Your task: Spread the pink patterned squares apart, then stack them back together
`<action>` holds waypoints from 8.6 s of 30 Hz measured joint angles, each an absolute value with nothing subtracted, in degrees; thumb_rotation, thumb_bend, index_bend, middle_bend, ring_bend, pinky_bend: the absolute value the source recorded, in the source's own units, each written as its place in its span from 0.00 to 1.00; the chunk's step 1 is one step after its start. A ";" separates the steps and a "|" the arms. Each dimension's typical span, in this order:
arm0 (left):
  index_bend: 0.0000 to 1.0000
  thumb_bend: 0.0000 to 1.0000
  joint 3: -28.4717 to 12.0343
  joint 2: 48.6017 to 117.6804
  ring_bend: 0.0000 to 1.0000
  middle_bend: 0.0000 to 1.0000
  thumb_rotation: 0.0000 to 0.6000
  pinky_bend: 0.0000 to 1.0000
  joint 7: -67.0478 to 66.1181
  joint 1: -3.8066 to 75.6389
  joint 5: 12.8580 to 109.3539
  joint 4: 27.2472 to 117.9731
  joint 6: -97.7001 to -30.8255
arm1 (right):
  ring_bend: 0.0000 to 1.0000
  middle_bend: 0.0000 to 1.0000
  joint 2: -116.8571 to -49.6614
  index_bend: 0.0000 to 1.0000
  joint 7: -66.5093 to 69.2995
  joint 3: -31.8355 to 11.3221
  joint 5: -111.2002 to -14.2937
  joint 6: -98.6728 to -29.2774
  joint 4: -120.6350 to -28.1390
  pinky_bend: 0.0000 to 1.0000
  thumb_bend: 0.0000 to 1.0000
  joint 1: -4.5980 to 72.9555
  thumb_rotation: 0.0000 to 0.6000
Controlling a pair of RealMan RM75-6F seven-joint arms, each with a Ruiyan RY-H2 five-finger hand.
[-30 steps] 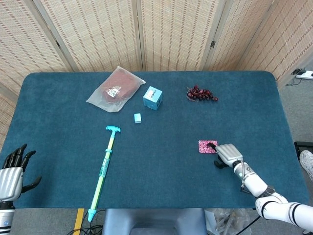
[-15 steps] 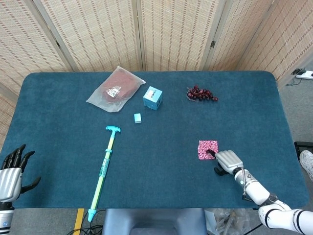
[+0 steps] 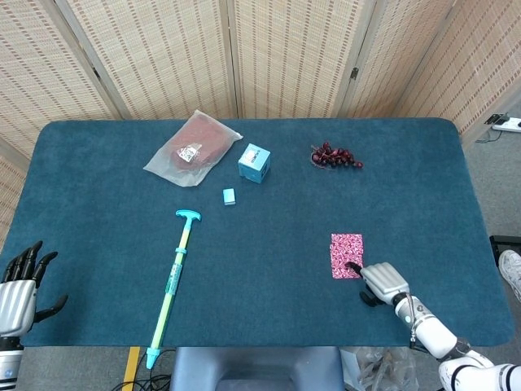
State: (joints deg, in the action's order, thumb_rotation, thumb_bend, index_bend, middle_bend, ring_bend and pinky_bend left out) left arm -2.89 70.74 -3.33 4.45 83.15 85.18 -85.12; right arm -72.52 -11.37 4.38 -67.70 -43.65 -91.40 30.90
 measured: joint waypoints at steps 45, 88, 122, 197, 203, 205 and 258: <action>0.19 0.26 -2.94 70.45 0.05 0.05 1.00 0.13 -3.21 4.11 83.10 85.21 -85.28 | 1.00 0.98 -75.64 0.12 -12.33 0.65 -62.32 -41.26 -87.14 1.00 0.48 34.06 1.00; 0.19 0.26 -2.72 70.26 0.05 0.05 1.00 0.13 -2.30 3.44 83.70 84.96 -85.96 | 1.00 0.98 -76.17 0.17 -14.64 -0.67 -63.18 -51.48 -89.28 1.00 0.31 31.90 1.00; 0.19 0.26 -2.73 70.18 0.05 0.05 1.00 0.13 -2.08 3.08 83.22 84.75 -85.72 | 1.00 0.98 -86.42 0.26 -15.00 -5.14 -56.99 -46.28 -72.63 1.00 0.32 36.30 1.00; 0.19 0.26 -2.63 70.45 0.05 0.05 1.00 0.13 -2.05 3.19 83.49 84.98 -85.33 | 1.00 0.98 -78.54 0.34 -7.03 0.11 -68.77 -49.76 -84.28 1.00 0.29 28.19 1.00; 0.19 0.26 -2.59 70.42 0.05 0.05 1.00 0.13 -1.94 3.24 83.49 85.03 -85.21 | 1.00 0.98 -78.49 0.32 -7.07 -0.11 -68.79 -49.69 -84.00 1.00 0.29 28.14 1.00; 0.19 0.26 -2.61 70.43 0.05 0.05 1.00 0.13 -1.95 3.27 83.46 85.03 -85.17 | 1.00 0.98 -78.47 0.32 -7.08 -0.16 -68.81 -49.62 -83.94 1.00 0.29 28.15 1.00; 0.19 0.26 -2.59 69.79 0.05 0.05 1.00 0.13 -0.52 1.77 82.70 84.72 -86.24 | 1.00 0.98 -86.30 0.30 -16.87 -1.31 -76.11 -42.09 -79.16 1.00 0.25 42.11 1.00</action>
State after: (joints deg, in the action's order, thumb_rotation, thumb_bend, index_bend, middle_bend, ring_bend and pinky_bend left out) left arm -2.59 69.79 -0.52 1.77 82.70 84.72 -86.24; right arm -86.30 -16.87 -1.31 -76.11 -42.09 -79.16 42.11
